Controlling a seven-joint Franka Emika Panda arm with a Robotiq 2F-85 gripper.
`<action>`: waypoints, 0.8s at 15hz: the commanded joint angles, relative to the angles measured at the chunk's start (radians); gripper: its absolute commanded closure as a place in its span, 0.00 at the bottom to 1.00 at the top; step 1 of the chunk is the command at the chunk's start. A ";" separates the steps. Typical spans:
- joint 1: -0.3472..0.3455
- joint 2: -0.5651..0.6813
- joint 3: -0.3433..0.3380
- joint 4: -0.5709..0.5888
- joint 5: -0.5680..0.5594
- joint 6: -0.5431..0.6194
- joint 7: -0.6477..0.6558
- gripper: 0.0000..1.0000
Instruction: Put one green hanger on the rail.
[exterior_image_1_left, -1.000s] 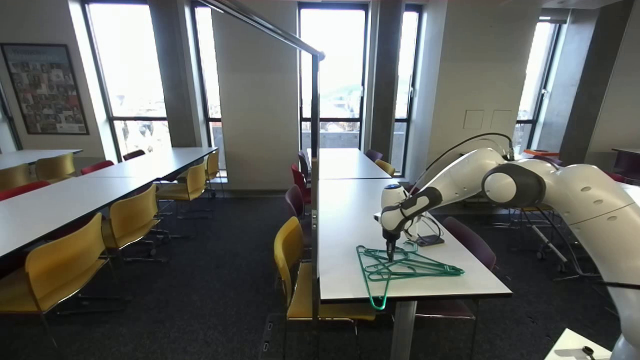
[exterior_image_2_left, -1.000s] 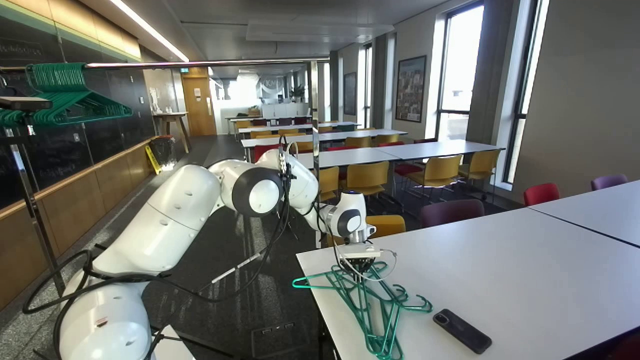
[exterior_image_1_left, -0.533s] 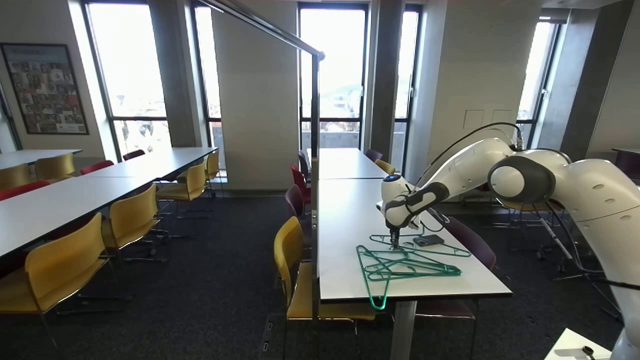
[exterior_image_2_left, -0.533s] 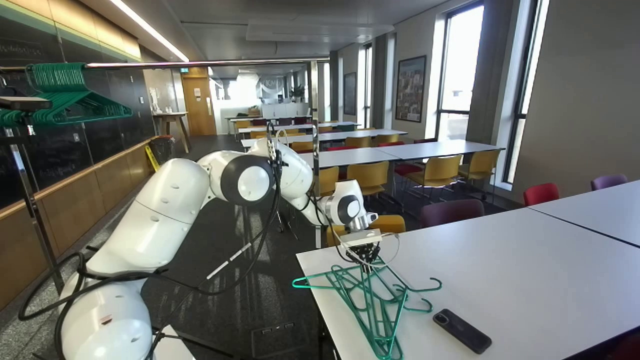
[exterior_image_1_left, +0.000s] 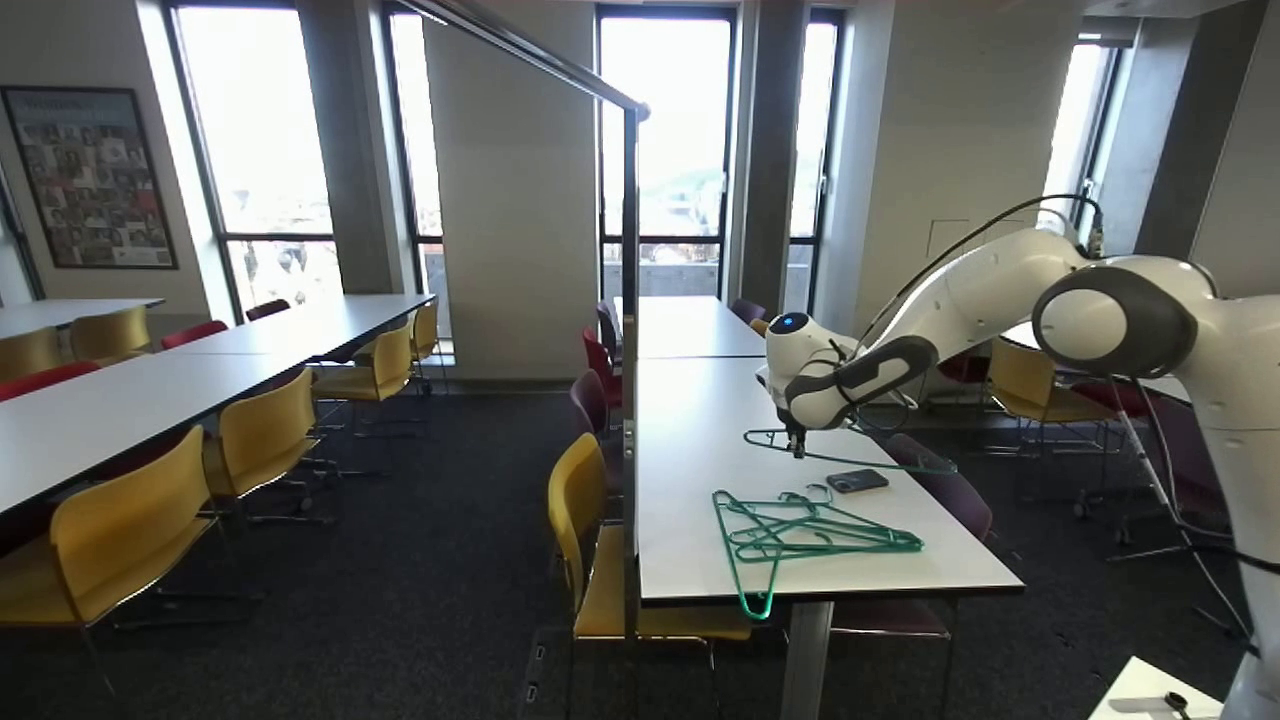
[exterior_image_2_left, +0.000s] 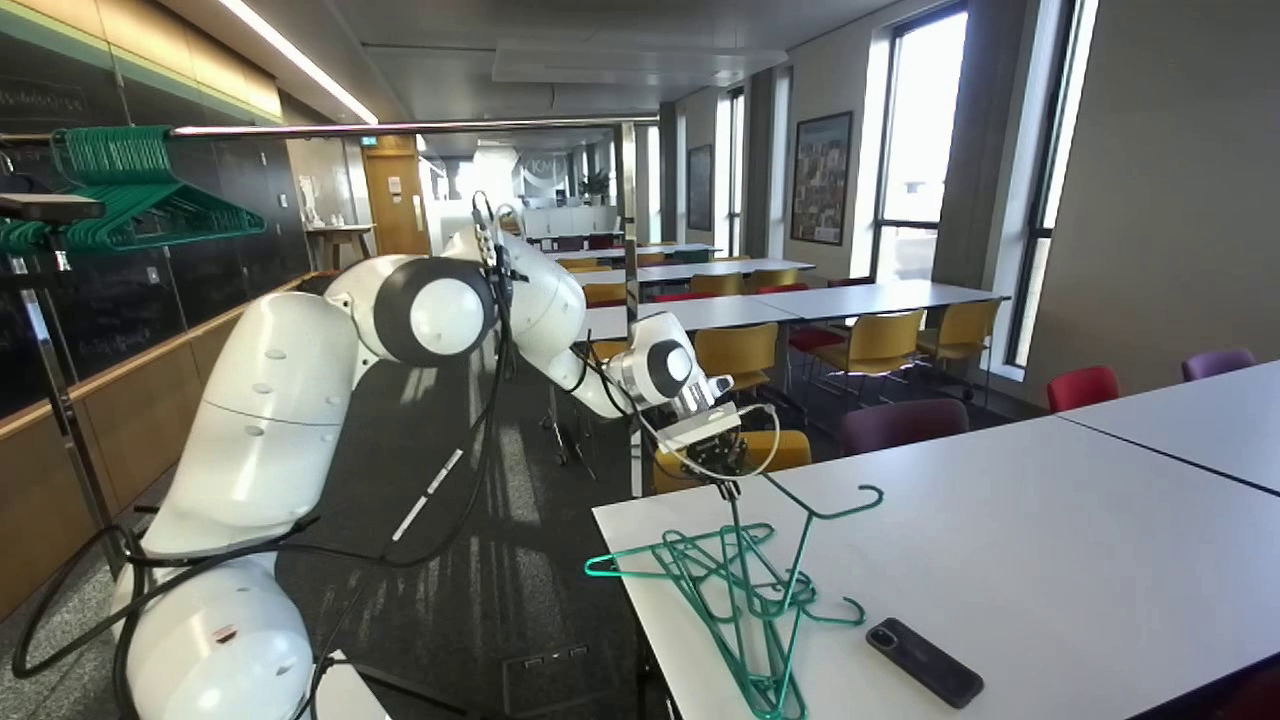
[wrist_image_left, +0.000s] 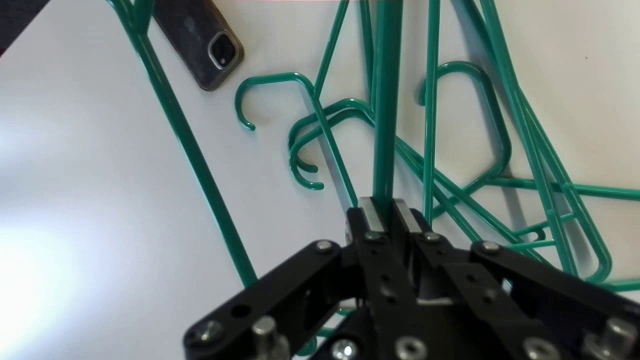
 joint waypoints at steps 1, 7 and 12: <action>0.027 -0.218 -0.001 -0.170 -0.092 0.012 0.047 0.98; 0.032 -0.439 0.043 -0.263 -0.234 -0.043 0.100 0.98; 0.037 -0.555 0.109 -0.302 -0.275 -0.129 0.098 0.98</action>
